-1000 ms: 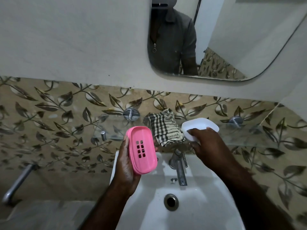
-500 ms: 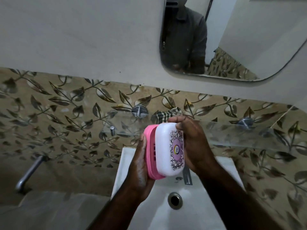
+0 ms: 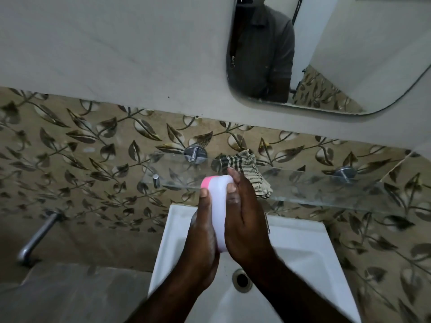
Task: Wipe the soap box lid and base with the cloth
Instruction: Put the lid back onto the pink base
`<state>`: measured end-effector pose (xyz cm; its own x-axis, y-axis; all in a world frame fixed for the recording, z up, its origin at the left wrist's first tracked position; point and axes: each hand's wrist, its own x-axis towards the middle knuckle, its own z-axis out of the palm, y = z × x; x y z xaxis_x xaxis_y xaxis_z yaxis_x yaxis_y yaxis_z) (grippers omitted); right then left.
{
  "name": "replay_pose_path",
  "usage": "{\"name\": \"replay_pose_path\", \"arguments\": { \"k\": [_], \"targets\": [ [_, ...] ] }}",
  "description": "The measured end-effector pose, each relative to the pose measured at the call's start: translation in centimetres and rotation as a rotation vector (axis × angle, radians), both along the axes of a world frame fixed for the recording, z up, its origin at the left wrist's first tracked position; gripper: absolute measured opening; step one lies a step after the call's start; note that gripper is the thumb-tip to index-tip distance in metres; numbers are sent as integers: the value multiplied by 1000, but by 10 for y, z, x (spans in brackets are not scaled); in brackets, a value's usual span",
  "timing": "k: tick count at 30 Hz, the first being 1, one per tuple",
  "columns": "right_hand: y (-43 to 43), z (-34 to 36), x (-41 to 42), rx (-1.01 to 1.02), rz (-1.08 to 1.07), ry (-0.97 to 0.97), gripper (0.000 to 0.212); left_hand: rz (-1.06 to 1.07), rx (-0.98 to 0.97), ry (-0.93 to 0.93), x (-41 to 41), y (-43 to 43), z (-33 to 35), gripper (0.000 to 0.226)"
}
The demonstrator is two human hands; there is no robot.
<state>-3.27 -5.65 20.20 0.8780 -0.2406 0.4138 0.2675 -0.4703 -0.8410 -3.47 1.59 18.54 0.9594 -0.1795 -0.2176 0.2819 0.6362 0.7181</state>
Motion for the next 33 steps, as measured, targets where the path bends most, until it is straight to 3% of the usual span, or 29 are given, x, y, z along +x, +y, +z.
{"name": "replay_pose_path", "arguments": {
  "k": [7, 12, 18, 21, 25, 28, 33],
  "targets": [
    [9, 11, 17, -50, 83, 86, 61, -28, -40, -10, 17, 23, 8, 57],
    [12, 17, 33, -179, 304, 106, 84, 6, -81, -26, 43, 40, 22, 59],
    [19, 26, 79, -40, 170, 236, 71, 115, 22, -2, 75, 40, 27, 50],
    [14, 24, 93, -143, 118, 249, 65, 207, 88, -45, 84, 38, 22, 36],
    [-8, 17, 103, -256, 2, 241, 73, 239, 147, -63, 86, 40, 16, 20],
    [-25, 9, 105, -322, -67, 246, 62, 217, 143, -50, 88, 43, 11, 29],
    [-14, 1, 108, -326, -74, 224, 63, 143, 253, -79, 91, 44, 5, 48]
  ]
}}
